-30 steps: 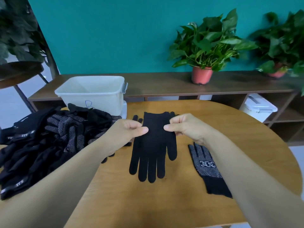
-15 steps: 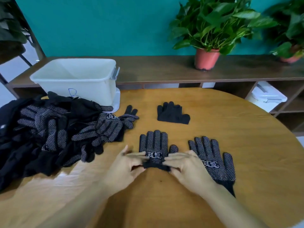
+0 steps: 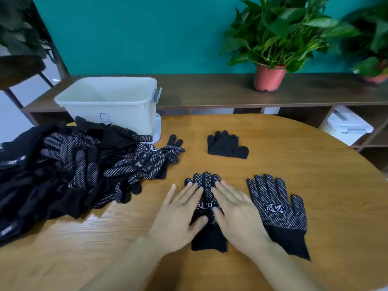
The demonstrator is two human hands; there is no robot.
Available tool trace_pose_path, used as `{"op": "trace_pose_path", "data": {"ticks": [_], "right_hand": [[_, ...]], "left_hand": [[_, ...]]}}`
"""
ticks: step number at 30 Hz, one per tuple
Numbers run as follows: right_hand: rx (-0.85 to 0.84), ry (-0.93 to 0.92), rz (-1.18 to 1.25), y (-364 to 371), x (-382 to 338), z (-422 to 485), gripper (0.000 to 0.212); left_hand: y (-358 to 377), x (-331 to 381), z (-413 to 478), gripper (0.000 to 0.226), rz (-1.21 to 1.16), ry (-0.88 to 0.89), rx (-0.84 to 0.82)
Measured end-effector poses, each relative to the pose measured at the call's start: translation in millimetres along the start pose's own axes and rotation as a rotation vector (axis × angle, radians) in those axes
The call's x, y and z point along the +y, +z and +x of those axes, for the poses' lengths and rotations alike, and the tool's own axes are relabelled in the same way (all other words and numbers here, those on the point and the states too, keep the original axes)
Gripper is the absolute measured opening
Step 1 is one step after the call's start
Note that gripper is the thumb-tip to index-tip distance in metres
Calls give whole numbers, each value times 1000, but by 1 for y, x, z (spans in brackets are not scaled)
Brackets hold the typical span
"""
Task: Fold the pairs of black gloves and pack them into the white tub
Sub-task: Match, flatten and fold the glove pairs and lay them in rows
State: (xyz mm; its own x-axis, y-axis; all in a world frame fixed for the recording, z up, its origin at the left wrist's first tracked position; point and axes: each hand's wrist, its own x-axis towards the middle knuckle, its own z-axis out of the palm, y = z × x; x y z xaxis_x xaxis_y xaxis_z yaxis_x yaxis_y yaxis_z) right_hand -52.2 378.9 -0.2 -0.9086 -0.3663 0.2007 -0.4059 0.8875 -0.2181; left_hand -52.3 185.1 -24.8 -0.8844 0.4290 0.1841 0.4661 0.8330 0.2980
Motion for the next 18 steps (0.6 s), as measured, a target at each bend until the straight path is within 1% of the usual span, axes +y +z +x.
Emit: {"op": "trace_pose_path", "data": {"ticks": [1,4,6,8,9,11,13,14,16,17,18], "right_hand": [[-77,16,-66,7,0,1,52],[-253,98,-171,25,5,-7,64],[-297,131,-189,29,5,-9,68],[-354,111,-195,20,2,-5,75],[-364,67,-165,18,3,-3,79],[-397,88,-13,8,5,2,87],[-302,145,101,-9,4,15,97],[-227,163,135,-16,2,22,94],[-128,191,132,-27,0,45,65],[-101,197,131,-30,-4,59,53],[-88,194,140,-31,-8,75,48]], "left_hand": [[2,-2,-2,74,92,10,-53],[9,-16,-14,76,214,42,-140],[8,-21,-16,79,256,56,-136],[2,-21,-18,86,235,74,-174],[0,-21,-19,89,210,84,-163],[-11,-27,-18,89,142,89,-112],[-27,-43,-16,73,89,80,16],[-37,-55,-13,63,64,54,110],[-62,-83,-1,54,20,-65,287],[-77,-98,7,51,15,-135,347],[-92,-112,16,47,23,-203,364]]}}
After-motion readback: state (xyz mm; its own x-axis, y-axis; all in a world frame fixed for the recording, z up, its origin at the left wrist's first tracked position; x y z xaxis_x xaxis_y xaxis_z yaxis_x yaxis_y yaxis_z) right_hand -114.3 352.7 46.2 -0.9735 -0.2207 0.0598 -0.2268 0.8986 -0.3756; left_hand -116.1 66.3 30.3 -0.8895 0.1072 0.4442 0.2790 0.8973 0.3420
